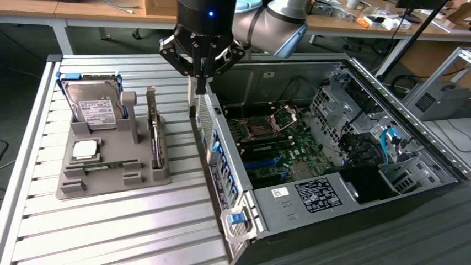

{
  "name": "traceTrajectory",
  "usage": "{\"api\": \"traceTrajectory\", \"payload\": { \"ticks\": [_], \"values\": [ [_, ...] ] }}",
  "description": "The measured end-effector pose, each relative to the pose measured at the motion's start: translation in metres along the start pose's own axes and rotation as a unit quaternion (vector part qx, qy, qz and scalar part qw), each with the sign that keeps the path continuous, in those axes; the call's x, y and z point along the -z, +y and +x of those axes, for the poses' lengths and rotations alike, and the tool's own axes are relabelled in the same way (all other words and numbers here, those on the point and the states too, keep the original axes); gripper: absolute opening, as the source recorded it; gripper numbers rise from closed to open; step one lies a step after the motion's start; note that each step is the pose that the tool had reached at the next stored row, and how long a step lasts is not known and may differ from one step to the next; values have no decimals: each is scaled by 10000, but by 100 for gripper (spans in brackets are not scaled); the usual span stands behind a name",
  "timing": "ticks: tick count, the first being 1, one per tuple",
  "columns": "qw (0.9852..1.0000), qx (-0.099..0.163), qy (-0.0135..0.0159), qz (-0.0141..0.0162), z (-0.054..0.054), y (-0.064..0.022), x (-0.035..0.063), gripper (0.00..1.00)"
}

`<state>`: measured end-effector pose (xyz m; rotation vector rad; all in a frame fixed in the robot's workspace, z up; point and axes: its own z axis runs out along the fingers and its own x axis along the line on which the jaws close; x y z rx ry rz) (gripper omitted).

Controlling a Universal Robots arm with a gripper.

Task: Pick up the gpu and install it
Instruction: 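Reach for the gpu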

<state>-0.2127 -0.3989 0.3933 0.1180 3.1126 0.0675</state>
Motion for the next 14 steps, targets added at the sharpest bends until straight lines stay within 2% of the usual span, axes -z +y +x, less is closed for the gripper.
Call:
{"api": "traceTrajectory", "payload": {
  "ticks": [14],
  "values": [
    [10000, 0, 0, 0, 46, -3, 1, 11]
  ]
}}
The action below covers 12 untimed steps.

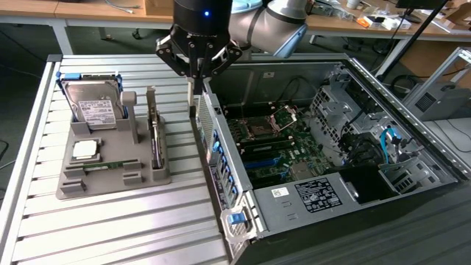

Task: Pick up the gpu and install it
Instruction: 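Reach for the gpu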

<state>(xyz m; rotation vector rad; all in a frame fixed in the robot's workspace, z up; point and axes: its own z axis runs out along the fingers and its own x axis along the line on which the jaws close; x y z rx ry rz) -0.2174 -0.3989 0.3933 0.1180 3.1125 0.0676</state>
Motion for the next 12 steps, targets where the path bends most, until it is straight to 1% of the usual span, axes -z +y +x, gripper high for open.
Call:
{"api": "traceTrajectory", "payload": {
  "ticks": [12],
  "values": [
    [10000, 0, 0, 0, 33, -2, 0, 11]
  ]
}}
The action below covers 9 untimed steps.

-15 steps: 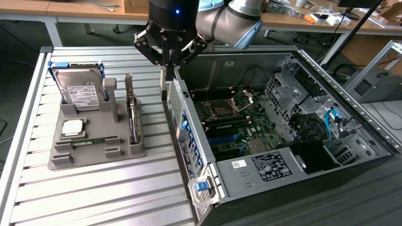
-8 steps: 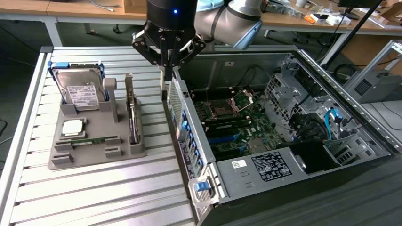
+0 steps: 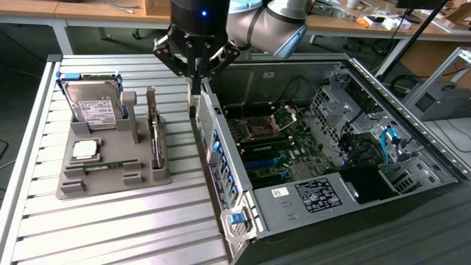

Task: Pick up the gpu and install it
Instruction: 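Reach for the gpu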

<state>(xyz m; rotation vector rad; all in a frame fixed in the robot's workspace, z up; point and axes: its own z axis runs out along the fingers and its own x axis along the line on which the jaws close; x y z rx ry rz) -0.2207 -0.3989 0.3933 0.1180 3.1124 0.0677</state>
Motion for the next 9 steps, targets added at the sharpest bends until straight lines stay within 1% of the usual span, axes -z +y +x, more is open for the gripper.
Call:
{"api": "traceTrajectory", "payload": {
  "ticks": [9],
  "values": [
    [10000, 0, 0, 0, 24, -2, 1, 11]
  ]
}}
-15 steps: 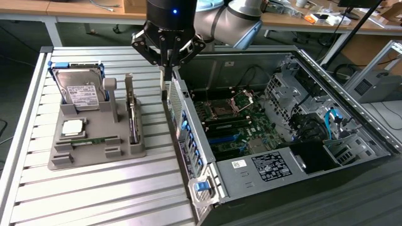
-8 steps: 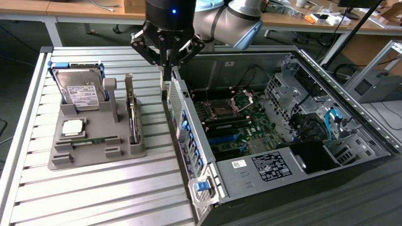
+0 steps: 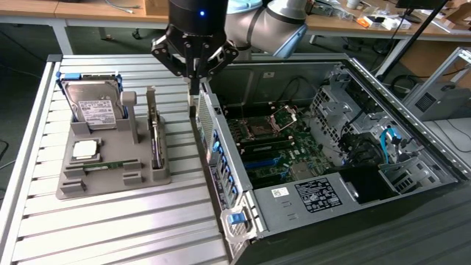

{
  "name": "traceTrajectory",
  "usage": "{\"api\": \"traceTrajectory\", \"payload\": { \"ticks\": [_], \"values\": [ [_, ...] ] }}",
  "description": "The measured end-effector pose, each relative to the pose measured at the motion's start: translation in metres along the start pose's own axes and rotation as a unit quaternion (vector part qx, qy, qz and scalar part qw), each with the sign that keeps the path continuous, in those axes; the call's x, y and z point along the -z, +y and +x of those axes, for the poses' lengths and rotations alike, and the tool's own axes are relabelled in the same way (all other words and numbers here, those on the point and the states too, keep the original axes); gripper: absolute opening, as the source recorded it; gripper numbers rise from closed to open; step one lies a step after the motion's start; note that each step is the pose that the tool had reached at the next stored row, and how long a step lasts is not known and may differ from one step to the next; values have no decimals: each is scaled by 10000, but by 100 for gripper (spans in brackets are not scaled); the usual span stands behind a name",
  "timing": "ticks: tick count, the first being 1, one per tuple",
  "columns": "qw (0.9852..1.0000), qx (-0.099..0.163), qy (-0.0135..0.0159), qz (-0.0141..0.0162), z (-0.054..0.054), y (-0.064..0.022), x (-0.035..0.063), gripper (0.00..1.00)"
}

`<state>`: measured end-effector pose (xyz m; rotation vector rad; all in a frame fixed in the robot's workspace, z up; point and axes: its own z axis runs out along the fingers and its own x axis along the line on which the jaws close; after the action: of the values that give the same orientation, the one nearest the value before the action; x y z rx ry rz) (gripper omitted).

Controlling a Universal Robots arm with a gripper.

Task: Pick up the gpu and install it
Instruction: 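Reach for the gpu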

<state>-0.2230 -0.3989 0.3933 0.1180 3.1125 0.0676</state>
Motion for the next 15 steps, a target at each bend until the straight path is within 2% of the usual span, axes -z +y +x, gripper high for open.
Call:
{"api": "traceTrajectory", "payload": {
  "ticks": [15],
  "values": [
    [10000, 0, 0, 0, 51, -4, 1, 11]
  ]
}}
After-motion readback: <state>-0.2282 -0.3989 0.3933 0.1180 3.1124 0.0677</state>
